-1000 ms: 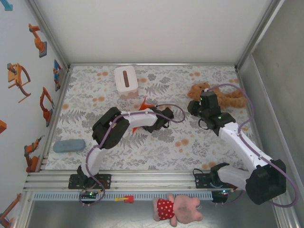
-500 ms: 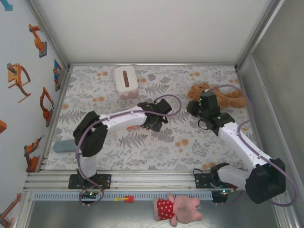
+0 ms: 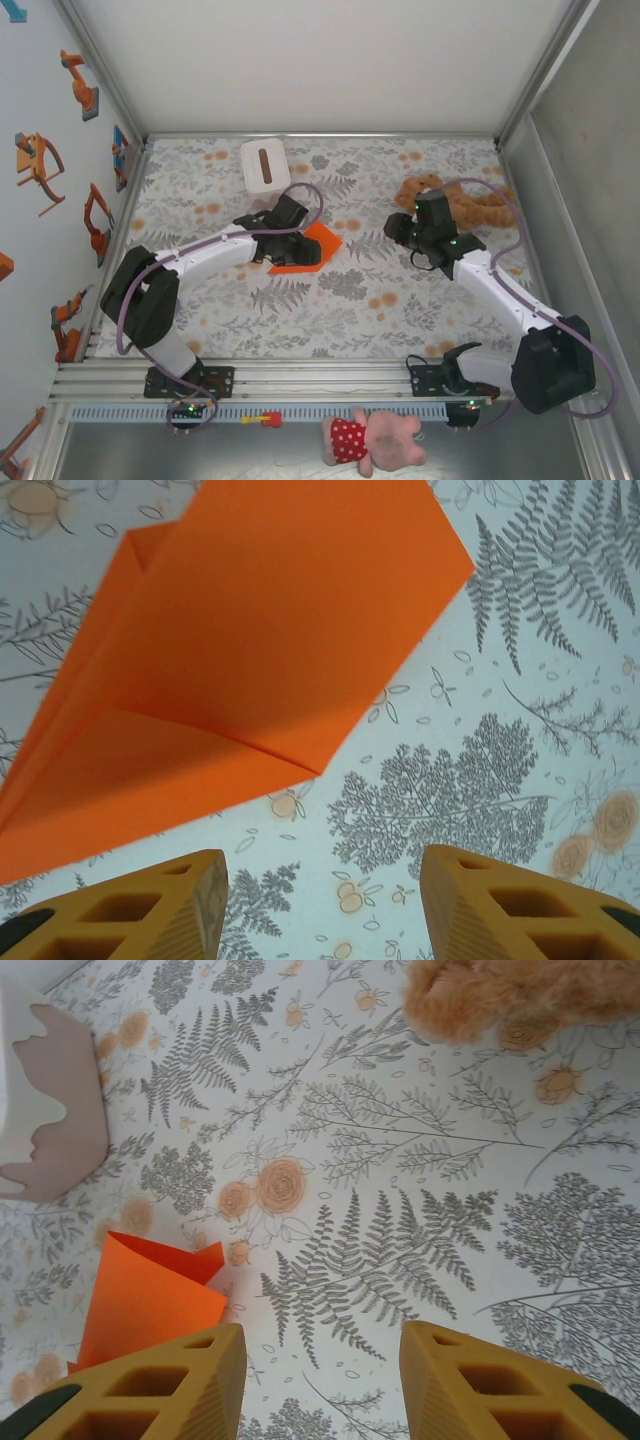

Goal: Fold a paper plane with a square sheet of paper (pick it up from the middle)
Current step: Fold the wing for the fifth time at the center of the table.

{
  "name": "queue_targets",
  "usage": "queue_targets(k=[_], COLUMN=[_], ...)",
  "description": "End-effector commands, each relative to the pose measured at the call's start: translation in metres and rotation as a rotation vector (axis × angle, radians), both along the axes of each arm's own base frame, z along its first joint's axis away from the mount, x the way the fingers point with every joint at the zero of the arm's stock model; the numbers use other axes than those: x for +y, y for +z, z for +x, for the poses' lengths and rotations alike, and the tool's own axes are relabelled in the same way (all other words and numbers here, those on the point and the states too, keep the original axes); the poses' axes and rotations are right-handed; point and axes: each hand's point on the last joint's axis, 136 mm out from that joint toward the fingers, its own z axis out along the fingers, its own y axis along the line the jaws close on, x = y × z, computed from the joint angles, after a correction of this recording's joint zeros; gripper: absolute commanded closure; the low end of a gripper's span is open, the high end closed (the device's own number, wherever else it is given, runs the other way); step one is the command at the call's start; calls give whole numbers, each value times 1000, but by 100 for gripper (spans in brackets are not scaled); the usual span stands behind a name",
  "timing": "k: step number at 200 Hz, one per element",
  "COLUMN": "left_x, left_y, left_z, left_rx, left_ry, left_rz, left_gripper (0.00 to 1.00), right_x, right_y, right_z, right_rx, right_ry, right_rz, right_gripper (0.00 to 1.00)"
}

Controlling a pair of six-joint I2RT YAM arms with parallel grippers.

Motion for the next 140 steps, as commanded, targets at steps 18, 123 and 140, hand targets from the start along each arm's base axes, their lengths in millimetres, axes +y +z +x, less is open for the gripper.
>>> queue_targets(k=[18,123,140], left_x=[13,27,27], left_y=[-11,-59,-65], left_z=[19,49,45], left_rx=[21,120,152], left_ry=[92,216,238], left_rz=[-3,16,1], left_gripper=[46,57,57], right_x=[9,20,23], right_y=[1,-24,-32], right_z=[5,2,0], right_rx=[-15,66,91], right_ry=[-2,9,0], right_rz=[78,140,172], right_gripper=[53,54,55])
